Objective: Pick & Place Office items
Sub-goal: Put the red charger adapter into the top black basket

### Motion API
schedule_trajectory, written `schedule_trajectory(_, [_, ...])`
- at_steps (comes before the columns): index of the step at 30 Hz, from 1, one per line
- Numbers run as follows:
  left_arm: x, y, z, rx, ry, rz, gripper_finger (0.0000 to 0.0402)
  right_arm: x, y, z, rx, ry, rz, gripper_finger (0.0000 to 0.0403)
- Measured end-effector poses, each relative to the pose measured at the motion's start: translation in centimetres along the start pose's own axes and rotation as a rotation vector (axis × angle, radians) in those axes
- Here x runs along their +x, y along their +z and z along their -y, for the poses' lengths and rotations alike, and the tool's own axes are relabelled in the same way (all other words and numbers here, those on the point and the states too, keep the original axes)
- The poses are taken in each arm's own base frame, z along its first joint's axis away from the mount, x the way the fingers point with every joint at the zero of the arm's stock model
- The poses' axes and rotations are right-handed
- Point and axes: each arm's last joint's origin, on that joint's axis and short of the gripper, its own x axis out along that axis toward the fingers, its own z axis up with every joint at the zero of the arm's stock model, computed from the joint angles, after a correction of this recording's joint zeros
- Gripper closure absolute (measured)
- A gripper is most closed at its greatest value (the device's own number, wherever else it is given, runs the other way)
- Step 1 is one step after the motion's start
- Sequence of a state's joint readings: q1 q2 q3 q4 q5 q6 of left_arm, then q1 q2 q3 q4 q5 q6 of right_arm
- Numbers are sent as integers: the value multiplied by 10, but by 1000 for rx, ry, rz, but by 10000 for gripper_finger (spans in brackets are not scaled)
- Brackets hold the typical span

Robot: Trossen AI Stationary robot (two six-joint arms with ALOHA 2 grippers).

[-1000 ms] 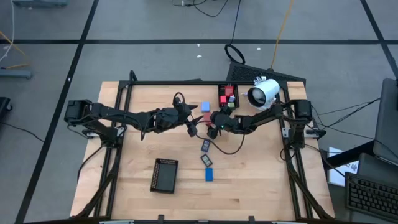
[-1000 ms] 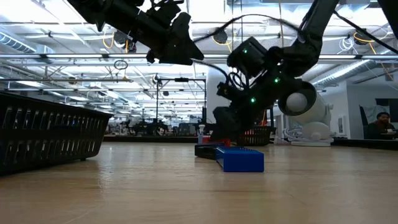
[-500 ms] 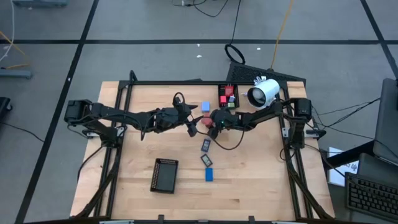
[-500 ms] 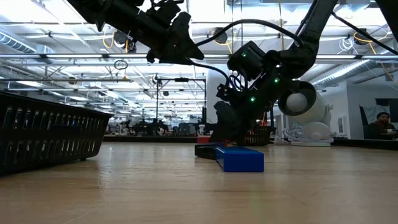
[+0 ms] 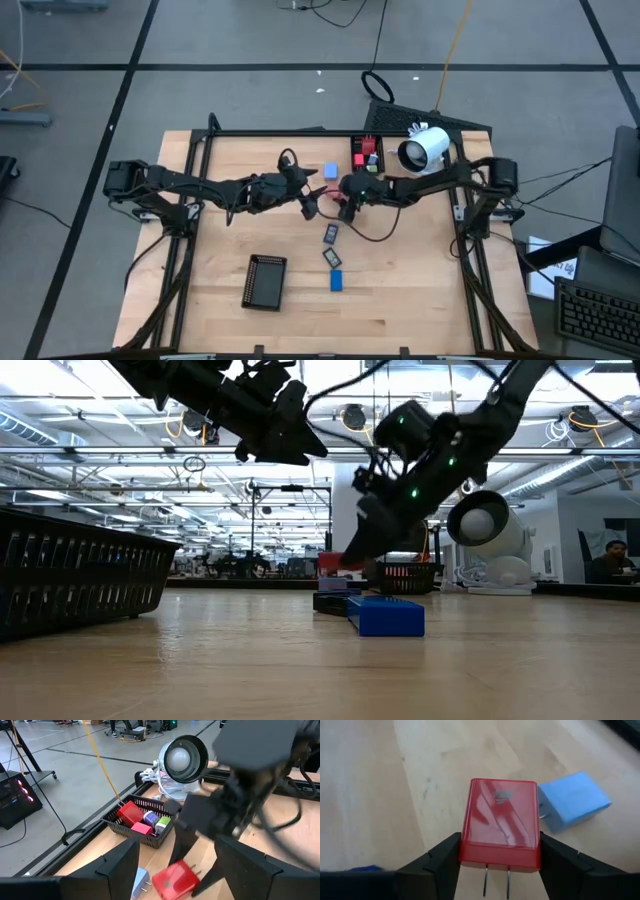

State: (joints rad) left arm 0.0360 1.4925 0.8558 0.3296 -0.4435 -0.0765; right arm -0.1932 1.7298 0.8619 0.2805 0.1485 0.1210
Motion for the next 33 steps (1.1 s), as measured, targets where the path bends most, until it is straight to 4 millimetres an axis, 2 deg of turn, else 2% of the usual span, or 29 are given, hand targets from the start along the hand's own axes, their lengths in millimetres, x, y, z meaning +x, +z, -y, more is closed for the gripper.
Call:
schedule_trajectory(7, [0,-2,0,-3,1,-15,142,-39,19,3,-25,46,9,189])
schedule_trajectory(18, [-1,-3,2,-17,-6,-26,142,-82,23,18,-40,15,-22,189])
schedule_trajectory(25, [-1,-4,2,-20,-5,-39,142,-93,16,33,-5,-24,-9,191])
schedule_trajectory(33, [-1,-4,2,-23,-5,-38,142,-87,5,52,72,-77,21,191])
